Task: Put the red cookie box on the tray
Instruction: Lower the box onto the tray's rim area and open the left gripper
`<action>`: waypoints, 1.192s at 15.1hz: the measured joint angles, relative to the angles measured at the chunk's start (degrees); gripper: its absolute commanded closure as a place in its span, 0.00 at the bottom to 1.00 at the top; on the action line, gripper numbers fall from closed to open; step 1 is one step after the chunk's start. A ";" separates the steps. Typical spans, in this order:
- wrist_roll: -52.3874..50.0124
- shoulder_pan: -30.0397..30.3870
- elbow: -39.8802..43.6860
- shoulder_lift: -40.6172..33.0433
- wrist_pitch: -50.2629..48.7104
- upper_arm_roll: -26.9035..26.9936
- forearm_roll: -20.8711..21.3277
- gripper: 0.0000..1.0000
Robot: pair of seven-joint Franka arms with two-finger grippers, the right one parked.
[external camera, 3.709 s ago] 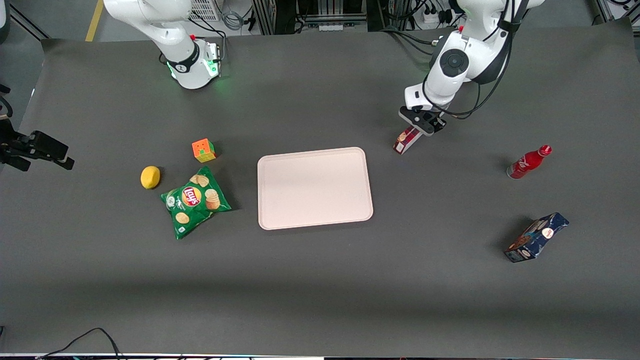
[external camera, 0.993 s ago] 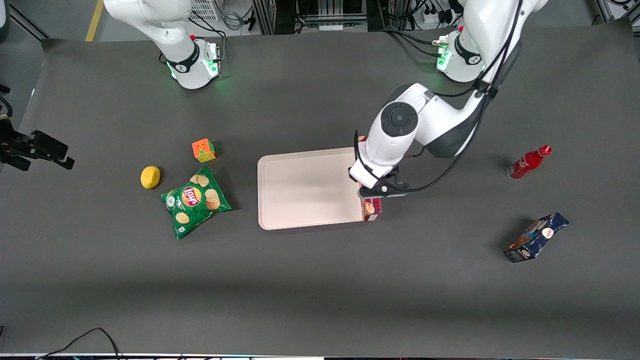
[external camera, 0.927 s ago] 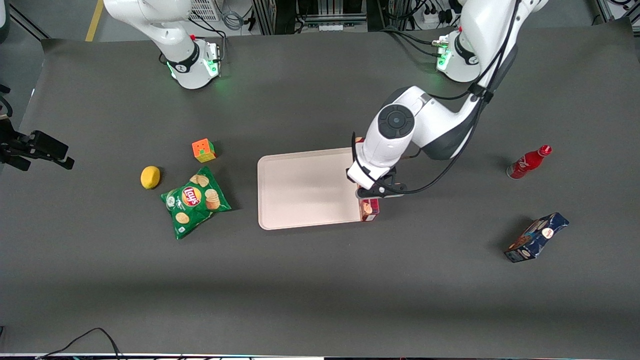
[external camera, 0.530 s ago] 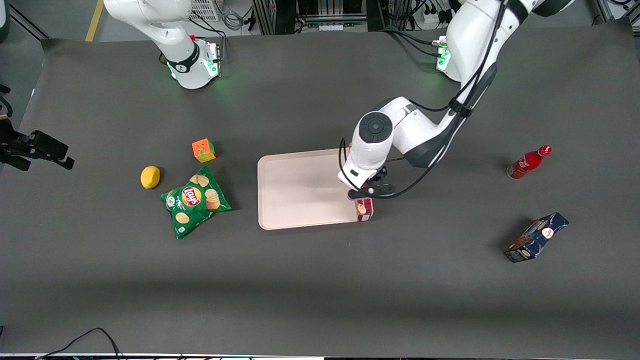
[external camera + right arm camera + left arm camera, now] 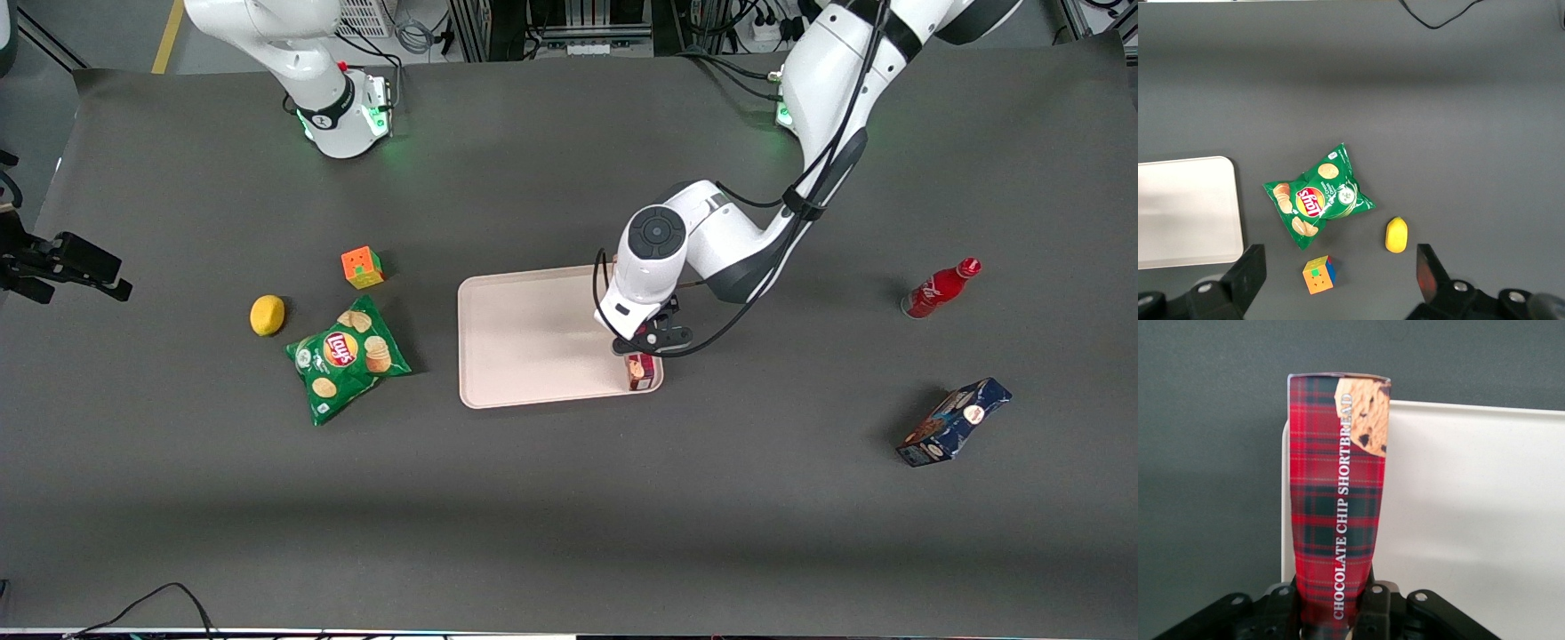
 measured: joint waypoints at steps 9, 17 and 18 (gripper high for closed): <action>-0.09 -0.23 -0.65 0.26 0.00 0.00 1.50 0.00; -0.25 -0.12 -0.23 0.15 0.03 0.03 3.56 0.00; -0.27 0.15 0.18 -0.04 0.01 0.05 3.56 0.00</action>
